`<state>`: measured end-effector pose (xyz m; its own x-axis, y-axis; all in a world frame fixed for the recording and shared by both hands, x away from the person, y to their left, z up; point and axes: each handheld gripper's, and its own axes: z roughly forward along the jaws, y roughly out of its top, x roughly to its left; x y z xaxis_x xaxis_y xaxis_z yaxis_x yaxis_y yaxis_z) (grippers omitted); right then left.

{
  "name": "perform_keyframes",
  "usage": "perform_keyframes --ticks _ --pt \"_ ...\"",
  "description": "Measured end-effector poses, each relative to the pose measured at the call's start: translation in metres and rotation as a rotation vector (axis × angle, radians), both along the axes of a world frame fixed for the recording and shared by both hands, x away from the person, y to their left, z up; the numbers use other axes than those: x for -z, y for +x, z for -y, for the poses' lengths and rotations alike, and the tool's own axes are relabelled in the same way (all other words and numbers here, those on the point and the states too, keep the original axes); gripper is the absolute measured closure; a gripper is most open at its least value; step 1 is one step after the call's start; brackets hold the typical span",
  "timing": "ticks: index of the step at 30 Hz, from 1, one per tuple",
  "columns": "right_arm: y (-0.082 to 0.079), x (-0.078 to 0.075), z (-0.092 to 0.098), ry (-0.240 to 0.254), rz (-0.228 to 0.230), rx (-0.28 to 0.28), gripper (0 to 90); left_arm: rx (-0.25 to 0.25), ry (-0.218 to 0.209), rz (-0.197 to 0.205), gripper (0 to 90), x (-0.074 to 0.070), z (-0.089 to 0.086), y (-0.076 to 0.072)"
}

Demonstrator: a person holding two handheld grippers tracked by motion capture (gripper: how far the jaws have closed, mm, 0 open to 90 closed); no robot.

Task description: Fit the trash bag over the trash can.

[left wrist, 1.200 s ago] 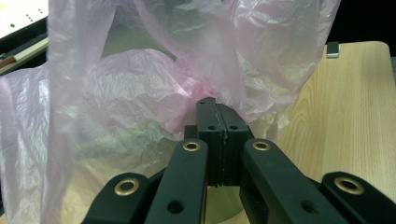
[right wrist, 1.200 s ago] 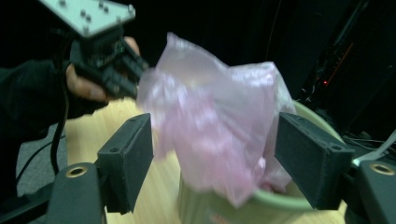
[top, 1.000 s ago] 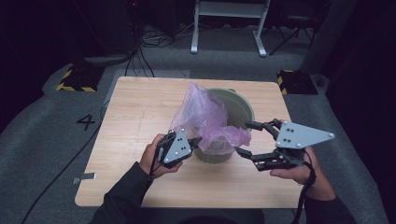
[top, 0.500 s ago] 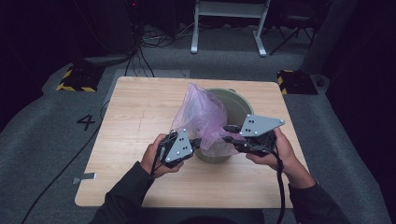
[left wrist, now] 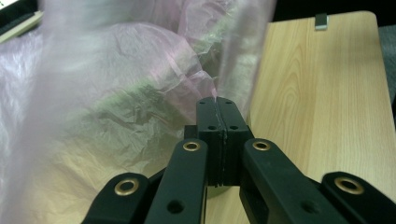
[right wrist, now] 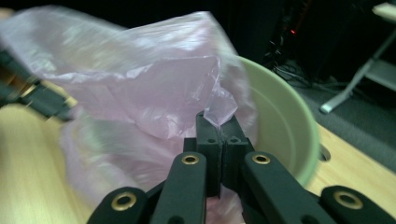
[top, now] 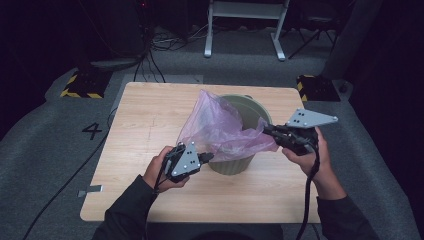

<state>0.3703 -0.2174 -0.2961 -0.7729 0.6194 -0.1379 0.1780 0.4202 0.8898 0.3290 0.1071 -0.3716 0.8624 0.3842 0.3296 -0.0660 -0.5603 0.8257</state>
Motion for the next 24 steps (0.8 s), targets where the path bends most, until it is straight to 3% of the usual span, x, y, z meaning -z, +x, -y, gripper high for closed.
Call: perform_keyframes --ticks 6,11,17,20,23,24 --pt "0.016 0.009 0.019 0.049 -0.049 0.082 89.6 0.012 0.032 -0.009 89.5 0.003 -0.002 -0.003" --pt "0.013 0.019 0.032 0.074 -0.077 0.1 89.4 0.055 0.088 -0.011 89.6 0.007 0.002 -0.007" --pt "0.001 0.027 0.044 0.065 -0.069 0.148 87.3 0.086 0.212 0.003 89.8 0.013 0.009 -0.017" --pt "-0.002 0.034 0.054 0.084 -0.075 0.163 87.7 0.081 0.189 -0.016 89.8 0.016 0.004 -0.014" --pt "0.0 0.041 0.057 0.068 -0.082 0.172 89.1 0.044 0.158 -0.022 88.9 0.018 -0.001 -0.009" --pt "0.001 0.043 0.057 0.073 -0.086 0.171 89.1 0.035 0.133 -0.027 80.9 0.017 -0.003 -0.009"
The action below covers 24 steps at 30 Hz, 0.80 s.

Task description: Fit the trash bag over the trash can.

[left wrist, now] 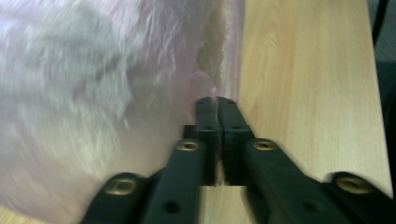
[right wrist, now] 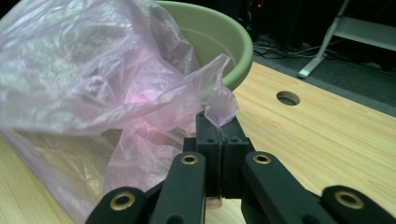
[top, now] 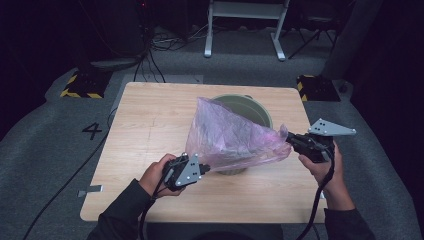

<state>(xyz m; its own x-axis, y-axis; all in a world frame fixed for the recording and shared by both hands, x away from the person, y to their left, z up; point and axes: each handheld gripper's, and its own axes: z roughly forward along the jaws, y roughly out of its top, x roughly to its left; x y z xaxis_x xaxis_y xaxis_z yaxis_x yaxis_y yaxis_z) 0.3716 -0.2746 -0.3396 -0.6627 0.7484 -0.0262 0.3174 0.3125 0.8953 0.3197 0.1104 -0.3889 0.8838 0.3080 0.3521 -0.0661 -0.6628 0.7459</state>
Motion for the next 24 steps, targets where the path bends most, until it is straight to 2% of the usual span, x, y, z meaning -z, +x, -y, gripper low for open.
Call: perform_keyframes --ticks 1,2,3,4,6,7,8,9,11,12,13,15,16,18,19,21,24 --pt "0.001 0.001 0.0 0.002 0.003 -0.008 89.1 0.005 -0.028 -0.009 76.0 -0.001 -0.003 -0.001" --pt "0.001 0.002 -0.001 0.0 0.003 -0.009 89.1 0.005 -0.057 0.001 68.5 -0.004 -0.007 -0.005" --pt "0.001 0.002 -0.001 0.0 0.007 -0.009 89.1 -0.001 -0.079 0.007 56.5 -0.006 -0.009 -0.008" --pt "0.001 0.002 -0.002 0.002 0.01 -0.011 89.1 -0.004 -0.117 0.0 49.3 -0.01 -0.014 -0.013" --pt "0.002 0.002 -0.004 -0.007 0.019 -0.006 89.1 -0.013 -0.183 0.01 37.1 -0.015 -0.021 -0.021" --pt "0.003 0.002 -0.005 -0.009 0.021 -0.005 89.1 -0.01 -0.241 0.008 32.9 -0.02 -0.027 -0.027" --pt "0.003 0.002 -0.006 -0.008 0.022 -0.007 89.0 -0.013 -0.27 0.016 30.5 -0.023 -0.03 -0.031" --pt "0.003 0.002 -0.007 -0.01 0.021 -0.005 88.9 -0.034 -0.305 0.04 27.9 -0.027 -0.034 -0.035" --pt "0.004 0.002 -0.008 -0.009 0.026 -0.005 88.7 -0.079 -0.338 0.083 25.2 -0.033 -0.038 -0.039" --pt "0.004 0.001 -0.009 -0.007 0.028 -0.006 88.5 -0.116 -0.336 0.111 24.4 -0.035 -0.038 -0.039" --pt "0.004 0.001 -0.01 -0.01 0.03 -0.005 88.3 -0.124 -0.339 0.117 23.9 -0.037 -0.04 -0.036" --pt "0.005 0.001 -0.012 -0.014 0.033 -0.008 87.5 -0.12 -0.333 0.087 22.3 -0.038 -0.04 -0.028" --pt "0.006 0.0 -0.013 -0.014 0.032 -0.01 86.9 -0.136 -0.319 0.083 22.3 -0.037 -0.039 -0.023" --pt "0.009 0.0 -0.015 -0.024 0.034 -0.007 86.3 -0.118 -0.288 0.057 21.9 -0.035 -0.035 -0.013" --pt "0.01 0.0 -0.016 -0.025 0.032 -0.006 85.9 -0.127 -0.267 0.05 21.5 -0.034 -0.032 -0.008" --pt "0.013 -0.001 -0.017 -0.024 0.035 -0.01 84.8 -0.116 -0.249 0.032 21.7 -0.032 -0.028 -0.002" --pt "0.015 -0.003 -0.02 -0.025 0.044 -0.012 84.4 -0.138 -0.205 0.041 23.6 -0.029 -0.02 0.003"
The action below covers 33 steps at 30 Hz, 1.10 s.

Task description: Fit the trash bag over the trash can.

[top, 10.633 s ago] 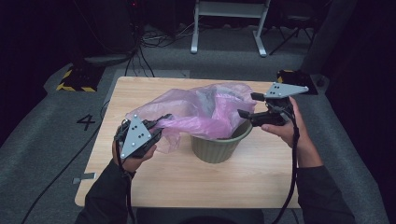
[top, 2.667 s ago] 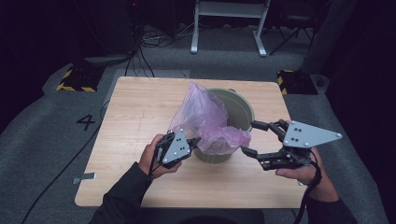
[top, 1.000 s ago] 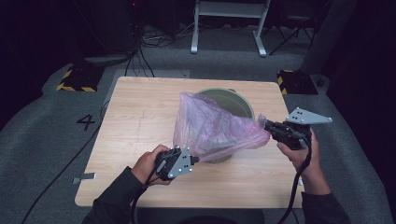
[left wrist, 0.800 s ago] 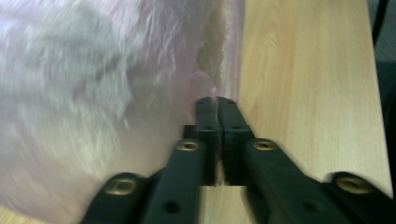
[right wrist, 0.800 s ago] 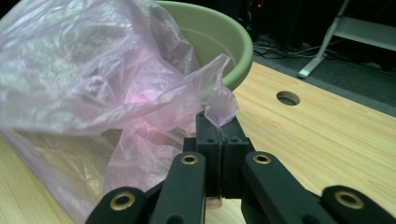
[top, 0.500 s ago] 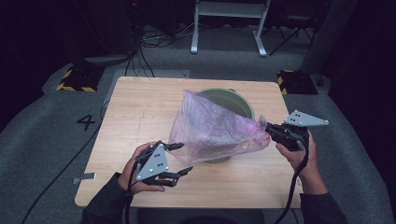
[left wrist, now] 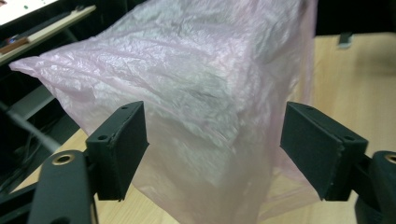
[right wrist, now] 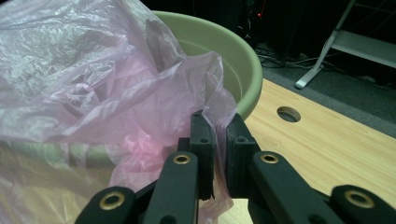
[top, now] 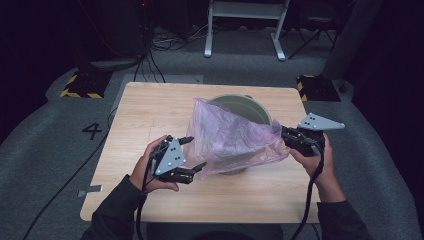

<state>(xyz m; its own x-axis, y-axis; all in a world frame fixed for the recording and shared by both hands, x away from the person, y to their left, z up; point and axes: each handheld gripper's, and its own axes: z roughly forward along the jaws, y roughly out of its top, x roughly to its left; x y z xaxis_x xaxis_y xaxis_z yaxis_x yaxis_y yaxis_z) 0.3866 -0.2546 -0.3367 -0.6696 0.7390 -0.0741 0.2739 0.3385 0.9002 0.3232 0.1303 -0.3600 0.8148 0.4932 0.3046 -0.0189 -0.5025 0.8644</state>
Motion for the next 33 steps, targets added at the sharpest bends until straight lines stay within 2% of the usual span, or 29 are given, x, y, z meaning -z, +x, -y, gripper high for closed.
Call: perform_keyframes --ticks 1,2,3,4,5,8,10,11,15,18,20,25,27,28,33 --pt "0.0 -0.001 -0.001 -0.001 0.003 0.0 84.4 -0.012 0.006 0.006 25.2 0.0 0.001 0.001" --pt "0.001 -0.002 -0.001 -0.001 0.009 -0.002 84.3 -0.046 0.015 0.017 30.4 0.001 0.003 0.003" --pt "0.001 -0.002 -0.002 0.001 0.013 -0.002 84.4 -0.048 0.017 0.014 38.6 0.0 0.003 0.005" --pt "0.001 -0.003 -0.002 0.002 0.016 -0.001 84.4 -0.021 0.013 0.012 47.2 0.0 0.001 0.007" --pt "0.002 -0.003 -0.003 0.001 0.017 0.0 84.4 -0.024 0.004 0.02 53.6 0.0 -0.001 0.007" --pt "0.003 -0.004 -0.002 0.006 0.023 -0.004 84.5 -0.047 0.026 0.045 72.4 -0.003 -0.005 0.012" --pt "0.005 -0.004 -0.001 0.005 0.029 0.001 85.1 -0.039 0.0 0.053 86.2 -0.004 -0.009 0.016" --pt "0.005 -0.004 -0.001 0.007 0.031 0.001 85.3 -0.039 -0.024 0.049 88.7 -0.005 -0.011 0.017" --pt "0.013 -0.003 0.0 0.009 0.036 0.019 86.5 -0.041 -0.124 0.029 89.7 -0.013 -0.019 0.027" --pt "0.02 -0.002 0.001 0.009 0.035 0.033 86.7 -0.063 -0.162 0.027 89.9 -0.02 -0.022 0.037" --pt "0.025 -0.001 0.001 0.0 0.038 0.05 87.1 -0.08 -0.189 0.006 90.0 -0.023 -0.023 0.047" --pt "0.037 0.005 0.002 0.023 0.016 0.075 87.2 -0.154 -0.176 -0.034 90.0 -0.021 -0.02 0.079" --pt "0.042 0.008 0.002 0.01 0.016 0.09 87.2 -0.167 -0.178 -0.061 90.0 -0.018 -0.019 0.093" --pt "0.045 0.01 0.002 0.008 0.012 0.101 87.2 -0.181 -0.172 -0.061 90.0 -0.017 -0.019 0.096" --pt "0.059 0.018 0.004 0.018 -0.01 0.11 87.4 -0.218 -0.171 -0.113 90.0 -0.006 -0.017 0.123"
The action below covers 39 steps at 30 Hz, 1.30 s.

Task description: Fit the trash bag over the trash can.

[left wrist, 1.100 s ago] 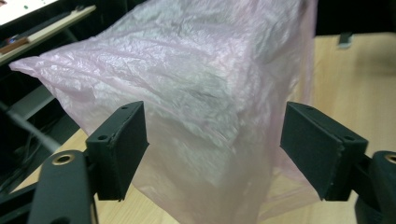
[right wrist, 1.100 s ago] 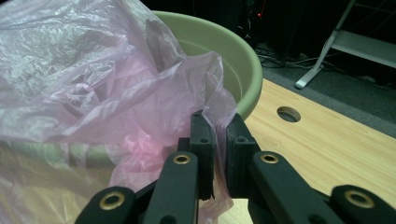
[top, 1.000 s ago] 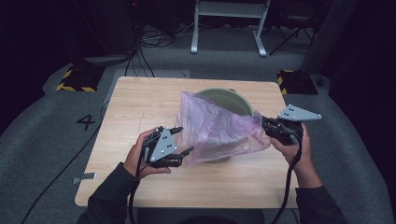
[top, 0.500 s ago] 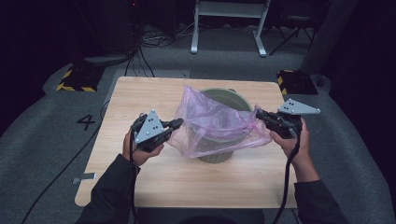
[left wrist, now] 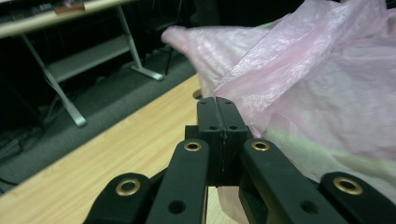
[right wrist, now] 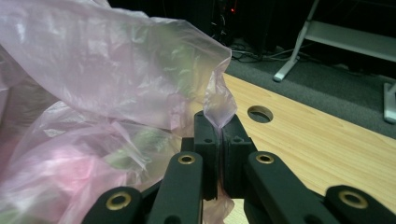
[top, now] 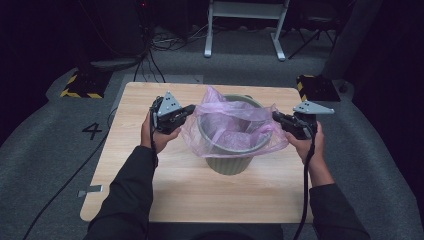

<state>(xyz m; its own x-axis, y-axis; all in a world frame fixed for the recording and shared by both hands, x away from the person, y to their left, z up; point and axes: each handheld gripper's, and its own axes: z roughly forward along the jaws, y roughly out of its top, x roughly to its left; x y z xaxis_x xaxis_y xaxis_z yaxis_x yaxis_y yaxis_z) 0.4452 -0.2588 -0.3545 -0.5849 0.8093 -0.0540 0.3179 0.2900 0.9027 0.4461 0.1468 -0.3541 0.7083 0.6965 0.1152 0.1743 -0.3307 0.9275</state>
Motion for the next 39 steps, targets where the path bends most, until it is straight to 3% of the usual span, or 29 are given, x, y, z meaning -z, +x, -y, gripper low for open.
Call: perform_keyframes --ticks 2,10,14,20,24,28,33,39 --pt "0.005 0.003 0.0 0.005 -0.014 0.0 87.4 -0.009 0.006 -0.017 90.0 0.005 0.001 0.008" --pt "0.02 0.013 -0.004 0.032 -0.065 -0.015 87.3 -0.022 -0.044 -0.099 90.0 0.027 0.006 0.036" --pt "0.027 0.019 -0.005 0.045 -0.081 -0.016 87.4 -0.018 -0.043 -0.122 90.0 0.035 0.012 0.045" --pt "0.041 0.032 -0.002 0.098 -0.155 -0.021 87.8 -0.015 -0.046 -0.145 90.0 0.045 0.02 0.056" --pt "0.047 0.038 -0.001 0.142 -0.181 -0.037 89.7 0.0 -0.054 -0.156 90.0 0.049 0.027 0.062" --pt "0.05 0.041 -0.004 0.143 -0.189 -0.04 90.0 -0.022 -0.083 -0.151 90.0 0.049 0.029 0.068" --pt "0.053 0.046 -0.003 0.148 -0.215 -0.045 90.0 -0.023 -0.07 -0.155 90.0 0.047 0.033 0.07" --pt "0.058 0.051 -0.003 0.142 -0.244 -0.04 90.0 -0.027 -0.079 -0.222 90.0 0.044 0.038 0.082"
